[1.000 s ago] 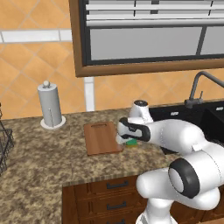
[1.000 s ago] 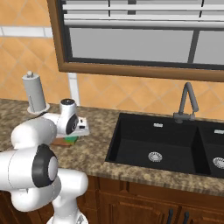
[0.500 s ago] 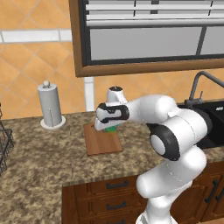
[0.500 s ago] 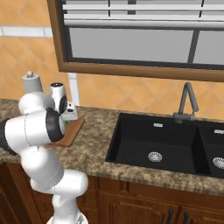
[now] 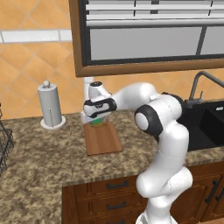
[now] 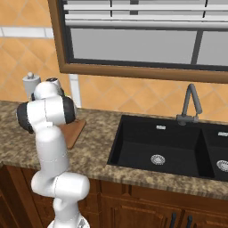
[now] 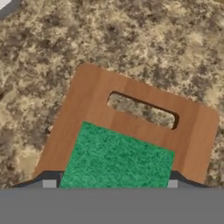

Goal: Pick up the sponge from the counter and clean the cutting board by briefly scrubbing or pressing down on the cutting board. Once finished, release the sponge.

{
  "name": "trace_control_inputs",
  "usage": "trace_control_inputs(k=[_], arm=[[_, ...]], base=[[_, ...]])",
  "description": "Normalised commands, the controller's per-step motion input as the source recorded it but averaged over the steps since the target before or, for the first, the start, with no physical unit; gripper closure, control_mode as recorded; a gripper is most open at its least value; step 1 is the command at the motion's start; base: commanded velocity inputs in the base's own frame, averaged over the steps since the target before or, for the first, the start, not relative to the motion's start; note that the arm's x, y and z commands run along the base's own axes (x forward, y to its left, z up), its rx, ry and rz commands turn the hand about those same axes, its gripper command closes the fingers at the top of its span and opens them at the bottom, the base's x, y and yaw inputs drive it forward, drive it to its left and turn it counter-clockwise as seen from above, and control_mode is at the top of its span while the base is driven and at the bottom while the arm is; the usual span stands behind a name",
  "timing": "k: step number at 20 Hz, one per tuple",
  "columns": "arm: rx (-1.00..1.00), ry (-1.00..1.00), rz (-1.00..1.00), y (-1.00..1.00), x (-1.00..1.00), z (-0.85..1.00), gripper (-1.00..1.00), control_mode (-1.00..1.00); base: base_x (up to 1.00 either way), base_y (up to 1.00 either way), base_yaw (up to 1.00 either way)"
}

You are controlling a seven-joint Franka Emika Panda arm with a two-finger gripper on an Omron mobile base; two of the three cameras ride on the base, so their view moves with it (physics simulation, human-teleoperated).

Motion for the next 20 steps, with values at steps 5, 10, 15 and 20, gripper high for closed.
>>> trace_control_inputs(k=[5, 10, 15, 20], arm=[[0.01, 0.03, 0.00, 0.12, 0.58, -0.72, 1.00, -1.00], [0.08, 0.03, 0.00, 0.18, 0.11, -0.40, 1.00, -1.00], [0.00, 0.00, 0.05, 0.07, 0.03, 0.00, 1.00, -1.00], [0.00, 0.00, 0.00, 0.00, 0.15, -0.26, 1.00, -1.00]], base=[[0.00, 0.00, 0.00], [0.00, 0.00, 0.00], [0.00, 0.00, 0.00], [0.00, 0.00, 0.00]])
